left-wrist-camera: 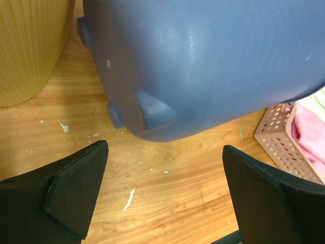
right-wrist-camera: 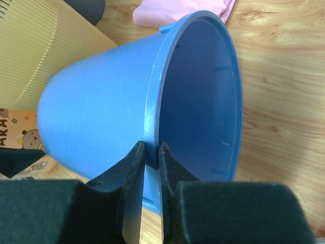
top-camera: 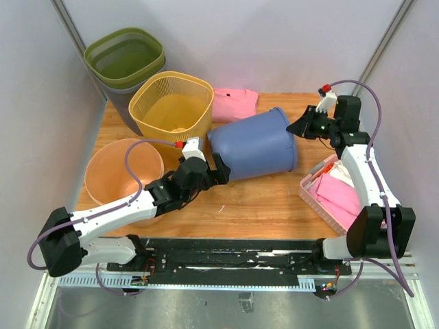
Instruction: Turn the large container upside down
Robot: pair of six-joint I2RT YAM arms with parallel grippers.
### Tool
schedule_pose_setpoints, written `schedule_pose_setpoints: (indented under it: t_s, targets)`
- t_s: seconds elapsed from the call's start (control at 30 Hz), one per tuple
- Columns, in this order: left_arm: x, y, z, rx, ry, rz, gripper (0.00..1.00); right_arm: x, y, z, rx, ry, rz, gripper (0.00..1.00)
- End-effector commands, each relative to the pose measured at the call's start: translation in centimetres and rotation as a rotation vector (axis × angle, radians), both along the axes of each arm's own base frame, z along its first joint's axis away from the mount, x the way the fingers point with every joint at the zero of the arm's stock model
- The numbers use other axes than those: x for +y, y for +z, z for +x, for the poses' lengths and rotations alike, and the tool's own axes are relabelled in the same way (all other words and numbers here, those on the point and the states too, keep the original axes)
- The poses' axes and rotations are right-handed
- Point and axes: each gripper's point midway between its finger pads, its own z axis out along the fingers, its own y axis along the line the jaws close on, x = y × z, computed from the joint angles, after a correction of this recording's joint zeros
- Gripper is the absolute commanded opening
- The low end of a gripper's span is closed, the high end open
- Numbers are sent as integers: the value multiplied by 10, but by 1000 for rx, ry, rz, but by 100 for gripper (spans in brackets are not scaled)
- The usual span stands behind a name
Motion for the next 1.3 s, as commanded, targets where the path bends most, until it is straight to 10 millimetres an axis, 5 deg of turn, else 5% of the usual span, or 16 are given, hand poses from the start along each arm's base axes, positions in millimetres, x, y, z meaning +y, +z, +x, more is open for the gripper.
schedule_pose_setpoints:
  t_s: [0.0,0.5,0.73,1.07,1.27]
  targets:
    - [20,10,2,-80,217,-12,99,-3,-27,-12,115,-3,23,0]
    - [2,-14,6,-31,122,-101,99,-11,-29,-17,89,96,69,0]
    - [10,-1,8,-94,0,-199,99,-7,-32,-19,96,128,91,0]
    - [-23,-4,4,-108,-173,-245,99,-6,-30,-21,92,135,98,0]
    - [-22,-8,16,-97,-183,-282,99,-5,-27,-22,88,140,98,0]
